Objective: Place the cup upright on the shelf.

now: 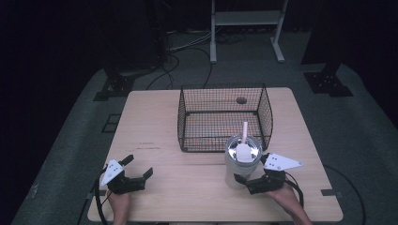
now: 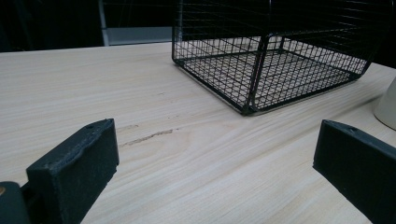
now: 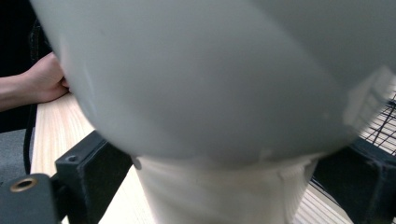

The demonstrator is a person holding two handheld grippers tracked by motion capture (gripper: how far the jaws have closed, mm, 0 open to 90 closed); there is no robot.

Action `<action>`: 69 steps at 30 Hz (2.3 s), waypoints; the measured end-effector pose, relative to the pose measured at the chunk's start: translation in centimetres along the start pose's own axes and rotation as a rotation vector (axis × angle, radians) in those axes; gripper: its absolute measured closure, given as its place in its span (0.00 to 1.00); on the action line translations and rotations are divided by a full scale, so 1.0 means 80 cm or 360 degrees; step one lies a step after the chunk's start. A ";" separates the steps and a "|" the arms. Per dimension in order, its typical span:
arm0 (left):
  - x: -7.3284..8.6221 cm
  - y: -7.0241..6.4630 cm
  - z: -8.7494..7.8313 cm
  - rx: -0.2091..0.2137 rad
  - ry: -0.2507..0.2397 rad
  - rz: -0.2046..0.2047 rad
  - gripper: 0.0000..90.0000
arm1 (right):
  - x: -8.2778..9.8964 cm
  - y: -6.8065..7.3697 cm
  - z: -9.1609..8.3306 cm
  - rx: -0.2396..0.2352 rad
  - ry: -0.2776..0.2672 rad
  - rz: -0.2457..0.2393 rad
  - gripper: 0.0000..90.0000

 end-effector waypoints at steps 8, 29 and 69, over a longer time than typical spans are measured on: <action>0.000 0.000 0.000 -0.0001 0.0000 -0.0007 0.00 | -0.001 -0.001 0.008 0.0008 -0.0012 -0.0026 0.08; 0.000 0.001 0.000 0.0003 -0.0003 -0.0005 0.00 | -0.002 0.000 0.014 0.0027 -0.0051 -0.0048 0.10; -0.001 0.001 -0.001 0.0015 -0.0023 -0.0028 0.00 | -0.162 -0.074 0.080 -0.0133 -0.0192 -0.0077 0.10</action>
Point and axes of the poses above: each handheld gripper's, and its own axes: z roughly forward along the jaws, x roughly out of its underside, y roughly to its left, the point moved 5 cm from there along z, roughly forward along the jaws, and after that the axes turned 13 degrees about -z, right-handed, at the moved point
